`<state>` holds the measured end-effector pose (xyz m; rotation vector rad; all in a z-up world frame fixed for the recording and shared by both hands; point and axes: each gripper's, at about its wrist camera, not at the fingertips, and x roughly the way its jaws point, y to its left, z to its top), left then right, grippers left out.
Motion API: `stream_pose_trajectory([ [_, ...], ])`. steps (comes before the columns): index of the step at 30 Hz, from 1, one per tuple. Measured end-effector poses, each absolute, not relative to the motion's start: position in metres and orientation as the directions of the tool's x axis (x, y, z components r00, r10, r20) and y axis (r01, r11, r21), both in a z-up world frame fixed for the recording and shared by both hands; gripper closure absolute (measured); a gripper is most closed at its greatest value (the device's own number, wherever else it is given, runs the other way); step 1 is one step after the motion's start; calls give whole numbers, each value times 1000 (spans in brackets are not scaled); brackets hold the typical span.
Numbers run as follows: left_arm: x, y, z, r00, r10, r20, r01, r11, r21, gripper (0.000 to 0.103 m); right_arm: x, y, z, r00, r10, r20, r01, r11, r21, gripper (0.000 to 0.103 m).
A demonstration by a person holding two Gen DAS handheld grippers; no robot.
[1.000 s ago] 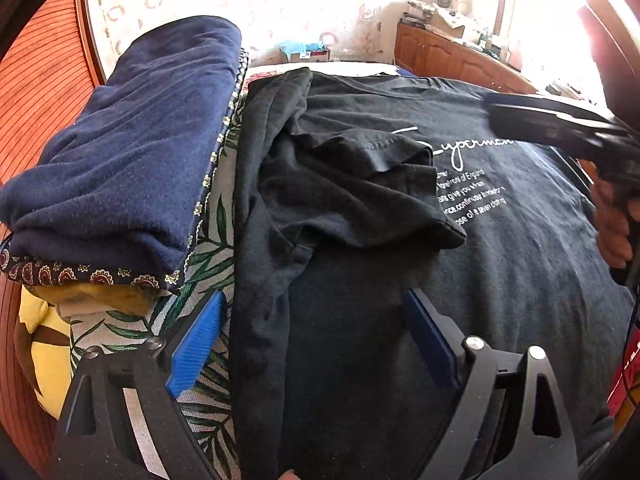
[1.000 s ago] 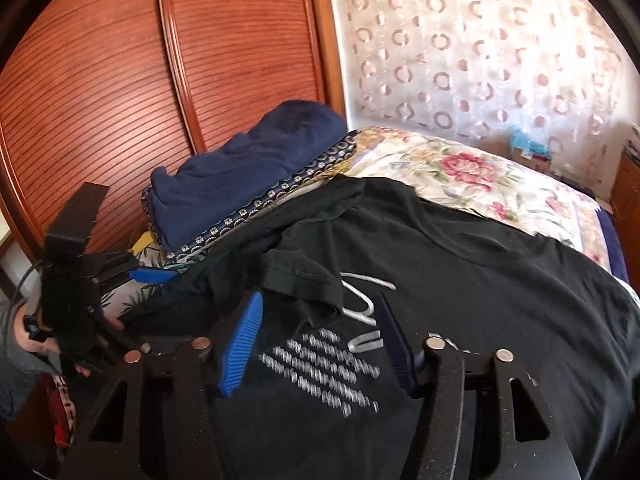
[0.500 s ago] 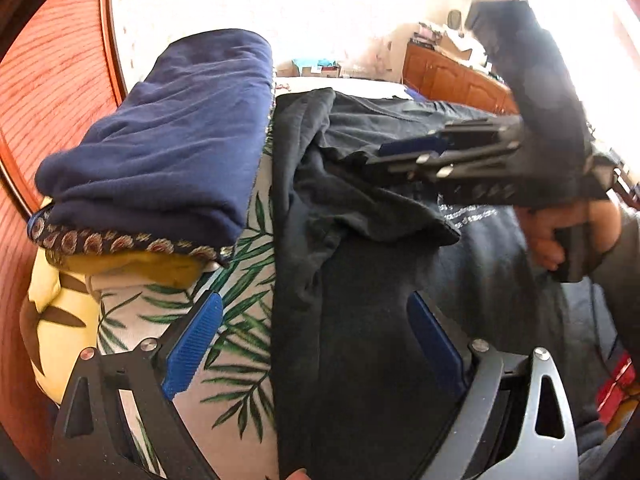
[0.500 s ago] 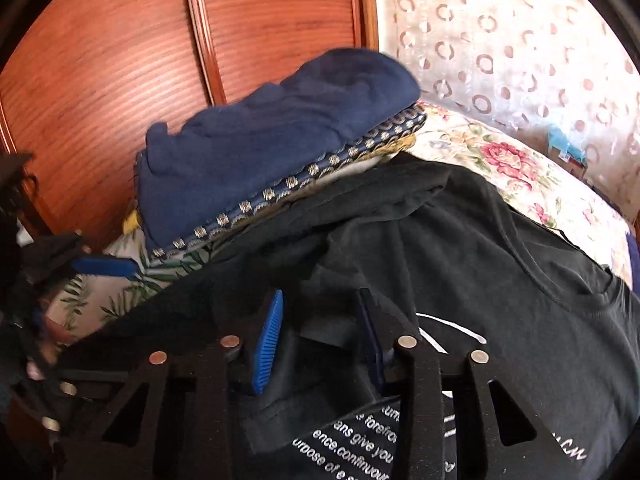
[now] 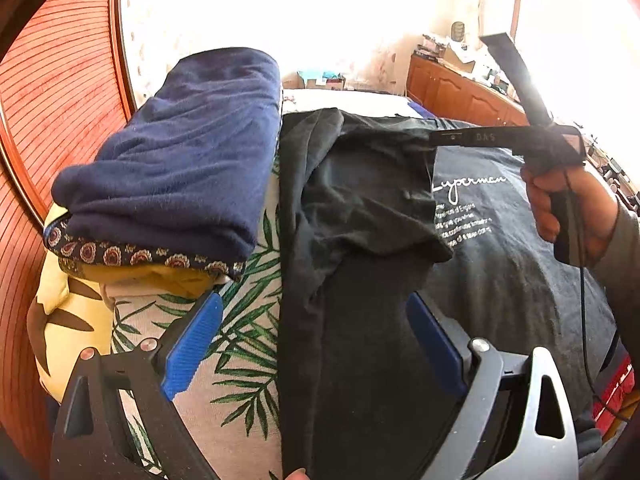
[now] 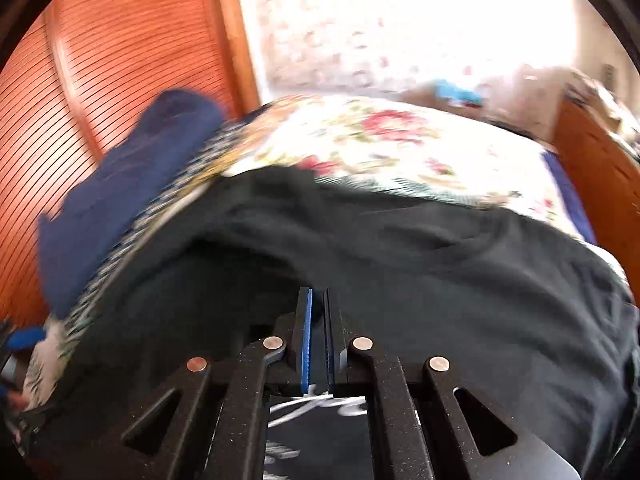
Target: Fold small clothes
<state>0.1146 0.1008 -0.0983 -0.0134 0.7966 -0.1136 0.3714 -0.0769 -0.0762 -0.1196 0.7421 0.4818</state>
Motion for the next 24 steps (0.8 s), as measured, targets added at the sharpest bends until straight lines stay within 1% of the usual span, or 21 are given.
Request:
stream_pose_trajectory([
  [1, 116, 100, -97, 696, -109, -710, 96, 994, -58, 9, 376, -82, -78, 643, 363, -674, -446, 893, 55, 92],
  [2, 119, 100, -97, 696, -112, -709, 97, 993, -62, 9, 379, -85, -79, 637, 372, -676, -452, 890, 64, 82],
  [3, 119, 98, -96, 698, -114, -707, 97, 993, -65, 9, 381, -89, -81, 626, 391, -675, -468, 880, 77, 77],
  [6, 121, 92, -94, 702, -109, -704, 98, 994, -56, 9, 378, -108, -81, 636, 412, -653, -490, 869, 70, 76],
  [7, 122, 89, -94, 705, -111, -700, 101, 993, -56, 9, 374, -115, -80, 634, 418, -650, -497, 865, 71, 71],
  [8, 123, 87, -93, 707, -114, -698, 105, 993, -57, 9, 374, -121, -79, 632, 426, -647, -502, 862, 78, 62],
  [11, 128, 77, -93, 709, -121, -695, 113, 992, -57, 9, 366, -144, -79, 627, 444, -641, -503, 858, 102, 49],
  [13, 132, 66, -94, 706, -124, -697, 123, 991, -52, 9, 356, -164, -77, 639, 424, -642, -485, 870, 92, 47],
  [15, 138, 55, -97, 698, -132, -704, 140, 989, -47, 9, 350, -185, -76, 655, 391, -646, -462, 884, 66, 47],
  [19, 149, 36, -103, 679, -136, -722, 169, 985, -26, 9, 345, -244, -79, 698, 282, -659, -376, 927, -1, 47],
  [24, 159, 19, -111, 651, -137, -746, 190, 982, -14, 9, 344, -315, -82, 725, 184, -663, -243, 970, 3, 47],
])
